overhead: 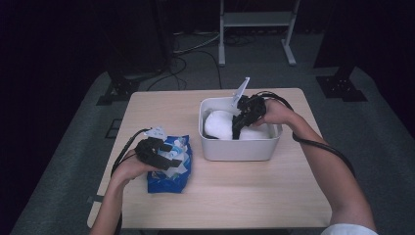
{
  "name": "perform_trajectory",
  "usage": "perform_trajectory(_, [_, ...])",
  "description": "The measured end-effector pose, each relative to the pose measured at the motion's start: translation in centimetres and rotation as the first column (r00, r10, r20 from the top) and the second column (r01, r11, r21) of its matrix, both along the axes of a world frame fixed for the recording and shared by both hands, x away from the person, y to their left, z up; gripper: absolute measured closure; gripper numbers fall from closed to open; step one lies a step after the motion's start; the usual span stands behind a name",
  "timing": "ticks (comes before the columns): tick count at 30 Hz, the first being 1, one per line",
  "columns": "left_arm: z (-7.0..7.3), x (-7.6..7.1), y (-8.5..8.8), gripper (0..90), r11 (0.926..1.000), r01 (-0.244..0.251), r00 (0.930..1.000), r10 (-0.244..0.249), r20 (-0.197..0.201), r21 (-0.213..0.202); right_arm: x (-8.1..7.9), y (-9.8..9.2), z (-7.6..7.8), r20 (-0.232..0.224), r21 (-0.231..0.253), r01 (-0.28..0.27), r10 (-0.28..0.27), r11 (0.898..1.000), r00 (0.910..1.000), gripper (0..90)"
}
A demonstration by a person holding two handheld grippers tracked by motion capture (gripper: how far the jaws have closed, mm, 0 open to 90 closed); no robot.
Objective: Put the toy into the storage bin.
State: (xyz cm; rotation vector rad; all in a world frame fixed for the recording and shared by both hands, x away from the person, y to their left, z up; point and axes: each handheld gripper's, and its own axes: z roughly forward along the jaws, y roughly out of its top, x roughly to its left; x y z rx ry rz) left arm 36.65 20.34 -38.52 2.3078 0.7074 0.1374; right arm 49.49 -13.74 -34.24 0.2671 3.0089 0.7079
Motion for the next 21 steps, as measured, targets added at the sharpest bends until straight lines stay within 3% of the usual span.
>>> perform_trajectory(2, [0.1, 0.0, 0.0, 24.3, 1.0000, 0.002, 1.0000, -0.002, 0.006, 0.001, 0.1, -0.3, 0.5, -0.060, 0.029, 0.025, -0.023, 0.999, 0.9979, 53.5])
perform_trajectory(6, [0.3, 0.0, 0.0, 23.3, 1.0000, -0.002, 1.0000, 0.002, 0.003, 0.004, 0.0, -0.6, 0.9, -0.085, 0.038, 0.047, -0.043, 0.998, 0.9954, 47.0])
perform_trajectory(11, [0.3, 0.1, 0.0, 23.2, 1.0000, 0.000, 1.0000, 0.000, 0.007, 0.003, 0.0, -1.0, 1.1, -0.092, 0.041, 0.059, -0.055, 0.997, 0.9943, 45.4])
perform_trajectory(17, [0.3, 0.3, -0.1, 21.8, 1.0000, -0.006, 1.0000, 0.006, 0.006, 0.002, -0.7, -2.2, 2.2, -0.075, 0.093, 0.073, -0.066, 0.993, 0.9950, 43.0])
perform_trajectory(21, [0.4, 0.4, -0.4, 20.5, 1.0000, -0.007, 1.0000, 0.007, 0.007, 0.001, -1.5, -4.0, 3.2, -0.063, 0.132, 0.101, -0.093, 0.986, 0.9936, 41.2])
